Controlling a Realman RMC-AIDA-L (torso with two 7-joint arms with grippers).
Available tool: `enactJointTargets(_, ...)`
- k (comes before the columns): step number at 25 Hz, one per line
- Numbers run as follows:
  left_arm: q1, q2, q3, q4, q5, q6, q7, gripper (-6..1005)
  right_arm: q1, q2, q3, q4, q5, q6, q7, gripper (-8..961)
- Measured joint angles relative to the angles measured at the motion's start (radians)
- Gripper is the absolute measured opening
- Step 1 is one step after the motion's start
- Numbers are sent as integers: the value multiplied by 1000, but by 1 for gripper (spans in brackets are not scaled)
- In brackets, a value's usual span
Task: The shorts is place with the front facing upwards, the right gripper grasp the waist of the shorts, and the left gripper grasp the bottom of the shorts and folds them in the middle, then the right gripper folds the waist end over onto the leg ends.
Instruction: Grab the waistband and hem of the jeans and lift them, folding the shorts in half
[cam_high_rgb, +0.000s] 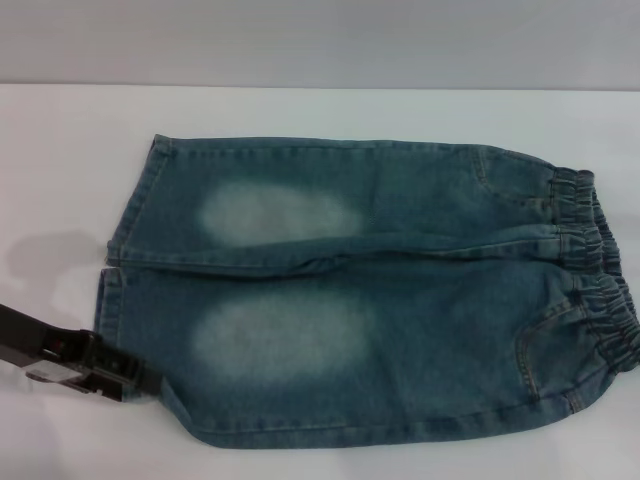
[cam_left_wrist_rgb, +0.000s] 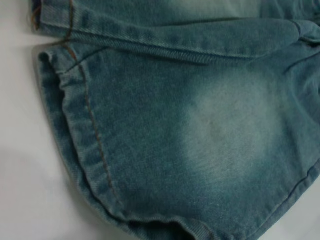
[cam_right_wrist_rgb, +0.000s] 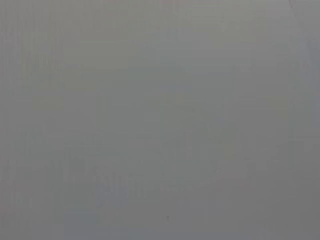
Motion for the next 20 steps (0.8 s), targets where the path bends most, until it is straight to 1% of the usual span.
enactJointTargets(5,0,-4,1,0,5,-8,7,624,7,-2,0,0,-2,10,0,592)
enactJointTargets(15,-12,10,-5,1,2,-10,8,617,18,-5,0,1,-3,27,0,592)
enactJointTargets(20,-15,10,-2,1,5,-9,6,614,21,-6,0,-1,-3,34,0,592)
